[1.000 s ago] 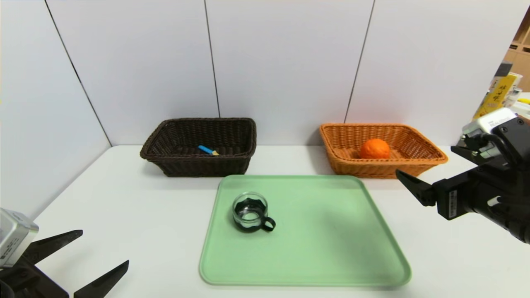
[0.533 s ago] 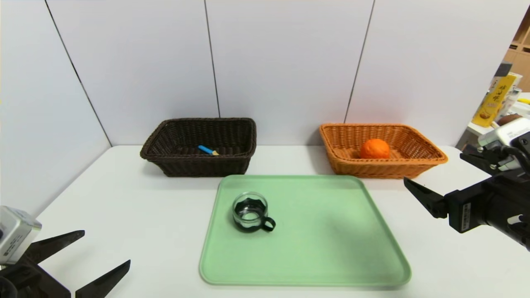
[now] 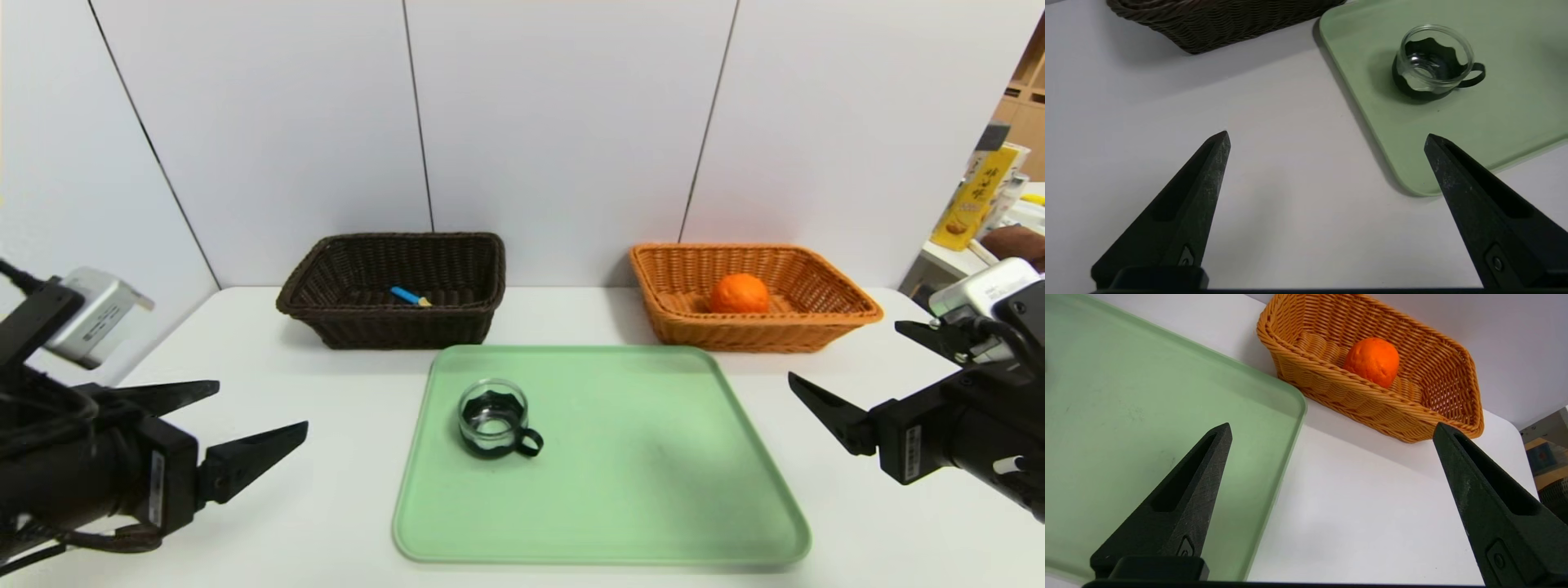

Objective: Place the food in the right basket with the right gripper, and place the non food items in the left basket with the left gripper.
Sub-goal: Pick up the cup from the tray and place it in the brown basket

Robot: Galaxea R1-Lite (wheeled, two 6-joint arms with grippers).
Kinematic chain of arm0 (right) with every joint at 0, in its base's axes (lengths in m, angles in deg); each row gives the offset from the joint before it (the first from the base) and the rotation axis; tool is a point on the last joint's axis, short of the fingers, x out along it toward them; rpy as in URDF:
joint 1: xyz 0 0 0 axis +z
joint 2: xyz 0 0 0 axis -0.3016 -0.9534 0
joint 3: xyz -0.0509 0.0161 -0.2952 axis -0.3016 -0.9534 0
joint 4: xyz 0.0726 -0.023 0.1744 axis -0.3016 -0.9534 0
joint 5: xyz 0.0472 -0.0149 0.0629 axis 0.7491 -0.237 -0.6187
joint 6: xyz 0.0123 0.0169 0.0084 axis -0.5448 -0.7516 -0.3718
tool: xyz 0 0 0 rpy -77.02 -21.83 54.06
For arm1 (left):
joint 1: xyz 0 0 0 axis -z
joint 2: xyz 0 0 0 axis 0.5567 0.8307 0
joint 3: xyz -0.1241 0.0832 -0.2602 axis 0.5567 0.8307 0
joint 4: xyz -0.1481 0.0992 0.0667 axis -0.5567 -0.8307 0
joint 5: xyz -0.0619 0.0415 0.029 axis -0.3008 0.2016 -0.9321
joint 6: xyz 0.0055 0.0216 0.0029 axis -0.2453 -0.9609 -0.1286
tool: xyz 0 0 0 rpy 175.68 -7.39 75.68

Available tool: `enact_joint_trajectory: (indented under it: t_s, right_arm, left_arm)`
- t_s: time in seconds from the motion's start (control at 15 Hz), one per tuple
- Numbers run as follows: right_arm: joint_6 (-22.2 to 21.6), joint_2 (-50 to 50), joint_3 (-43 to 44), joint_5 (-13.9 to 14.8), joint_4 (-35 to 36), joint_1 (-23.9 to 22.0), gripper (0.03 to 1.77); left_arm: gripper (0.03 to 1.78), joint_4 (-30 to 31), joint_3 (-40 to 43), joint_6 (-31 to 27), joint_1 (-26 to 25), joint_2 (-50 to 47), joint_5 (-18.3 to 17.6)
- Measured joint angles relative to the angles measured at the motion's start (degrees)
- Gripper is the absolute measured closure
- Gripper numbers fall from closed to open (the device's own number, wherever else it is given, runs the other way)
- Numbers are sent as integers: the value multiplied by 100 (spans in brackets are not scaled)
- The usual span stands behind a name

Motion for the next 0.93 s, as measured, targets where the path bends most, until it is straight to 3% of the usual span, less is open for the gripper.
enact_joint_trajectory:
  t_s: [0.27, 0.6, 0.93]
  right_arm:
    - [2, -13, -87, -1, 0, 30, 11]
    - [-6, -41, -229, -11, 1, 44, 11]
    - [5, -52, -238, -26, 4, 44, 11]
  left_arm:
    - [12, -749, -979, 669, 762, 912, 650]
    - [12, -1568, -2035, 1340, 1128, 1932, 1052]
    - [12, -1721, -2527, 2061, 1616, 2798, 1465]
